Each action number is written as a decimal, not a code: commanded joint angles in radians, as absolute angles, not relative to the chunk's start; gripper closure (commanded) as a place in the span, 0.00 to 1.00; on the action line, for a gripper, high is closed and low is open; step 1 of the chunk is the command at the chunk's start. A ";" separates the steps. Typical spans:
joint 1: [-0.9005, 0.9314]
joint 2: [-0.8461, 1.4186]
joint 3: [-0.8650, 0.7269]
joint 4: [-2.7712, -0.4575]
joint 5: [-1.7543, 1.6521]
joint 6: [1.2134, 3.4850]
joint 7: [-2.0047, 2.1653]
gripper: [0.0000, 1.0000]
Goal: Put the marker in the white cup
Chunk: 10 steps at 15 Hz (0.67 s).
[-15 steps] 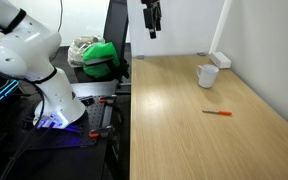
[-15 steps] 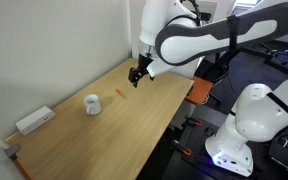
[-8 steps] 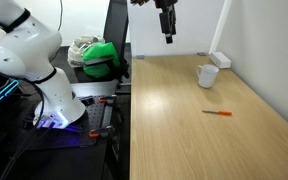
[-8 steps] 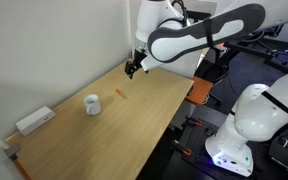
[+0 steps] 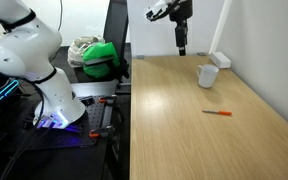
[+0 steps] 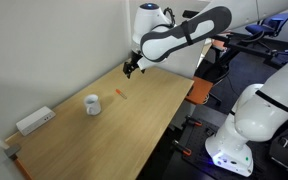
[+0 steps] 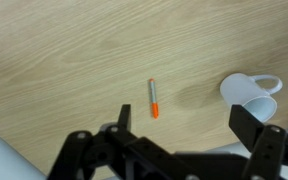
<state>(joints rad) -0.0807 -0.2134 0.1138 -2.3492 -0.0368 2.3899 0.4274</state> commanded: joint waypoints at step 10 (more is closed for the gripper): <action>-0.065 -0.088 0.074 -2.267 -0.033 2.424 0.411 0.00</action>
